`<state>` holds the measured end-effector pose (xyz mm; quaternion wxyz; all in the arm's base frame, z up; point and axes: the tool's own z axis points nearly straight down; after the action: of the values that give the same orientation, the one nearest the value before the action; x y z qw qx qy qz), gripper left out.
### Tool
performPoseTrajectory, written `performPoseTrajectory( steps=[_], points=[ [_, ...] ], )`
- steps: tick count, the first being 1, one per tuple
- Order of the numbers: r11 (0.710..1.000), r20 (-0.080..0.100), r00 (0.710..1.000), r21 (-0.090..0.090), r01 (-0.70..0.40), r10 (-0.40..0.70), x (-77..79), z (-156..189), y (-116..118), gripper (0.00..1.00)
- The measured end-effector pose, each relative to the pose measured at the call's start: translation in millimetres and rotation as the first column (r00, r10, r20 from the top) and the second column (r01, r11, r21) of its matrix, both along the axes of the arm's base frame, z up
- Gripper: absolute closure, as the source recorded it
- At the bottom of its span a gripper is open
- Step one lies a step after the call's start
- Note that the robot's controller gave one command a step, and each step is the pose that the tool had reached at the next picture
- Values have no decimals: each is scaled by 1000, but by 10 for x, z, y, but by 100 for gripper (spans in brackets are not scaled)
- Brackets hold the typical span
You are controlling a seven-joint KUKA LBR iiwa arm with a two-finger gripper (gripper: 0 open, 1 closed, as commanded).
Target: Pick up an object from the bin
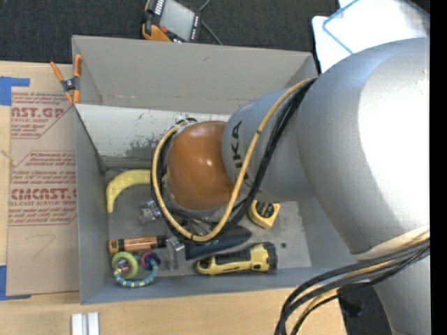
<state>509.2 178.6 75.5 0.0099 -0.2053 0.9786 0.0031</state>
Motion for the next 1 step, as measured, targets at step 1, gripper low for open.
performPoseTrajectory(
  steps=[1],
  points=[
    [1000, 1, 1000, 0, 0, 0, 2, 0, 0, 100]
  ],
)
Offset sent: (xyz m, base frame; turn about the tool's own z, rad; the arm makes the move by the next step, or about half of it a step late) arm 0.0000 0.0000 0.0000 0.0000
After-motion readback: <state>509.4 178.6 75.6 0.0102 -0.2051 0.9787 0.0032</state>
